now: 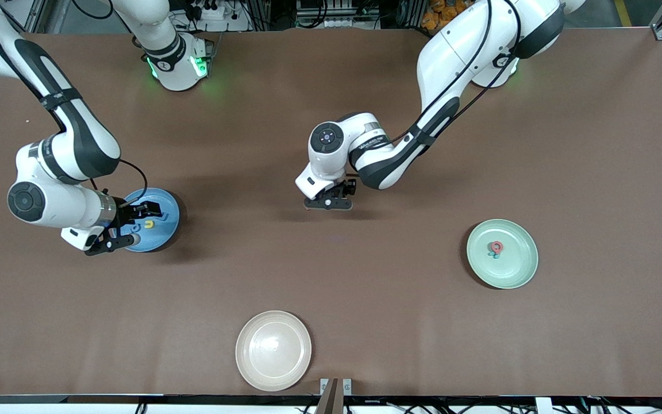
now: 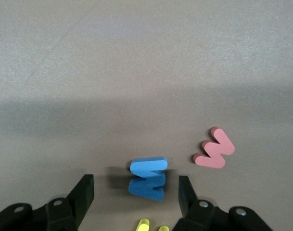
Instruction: Sort upper and lower case letters into plates
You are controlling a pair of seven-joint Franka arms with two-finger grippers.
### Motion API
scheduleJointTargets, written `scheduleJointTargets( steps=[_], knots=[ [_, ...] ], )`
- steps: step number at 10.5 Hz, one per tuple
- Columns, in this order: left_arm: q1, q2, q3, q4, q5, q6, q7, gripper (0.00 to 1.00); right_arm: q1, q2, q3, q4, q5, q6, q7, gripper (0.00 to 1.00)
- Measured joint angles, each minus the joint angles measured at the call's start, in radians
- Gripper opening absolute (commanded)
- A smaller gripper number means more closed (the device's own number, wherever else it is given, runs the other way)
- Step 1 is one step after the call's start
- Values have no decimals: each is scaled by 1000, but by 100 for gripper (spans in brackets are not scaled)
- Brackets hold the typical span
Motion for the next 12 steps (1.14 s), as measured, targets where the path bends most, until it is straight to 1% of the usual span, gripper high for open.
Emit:
scheduleJointTargets(
  steps=[3, 7, 9, 10, 11, 12],
  knots=[
    [0, 7, 2, 12, 0, 0, 0, 69, 0, 0, 2, 4, 0, -1, 0, 83],
    [-6, 13, 3, 15, 0, 0, -9, 68, 0, 0, 3, 5, 0, -3, 0, 84],
    [-16, 19, 9, 15, 0, 0, -15, 62, 0, 0, 4, 6, 0, -3, 0, 84],
    [-20, 20, 13, 16, 0, 0, -15, 51, 0, 0, 4, 6, 0, -3, 0, 84],
    [-20, 20, 14, 16, 0, 0, -15, 35, 0, 0, 4, 6, 0, -3, 0, 84],
    [-20, 20, 14, 17, 0, 0, -15, 5, 0, 0, 4, 6, 0, -3, 0, 84]
  ],
)
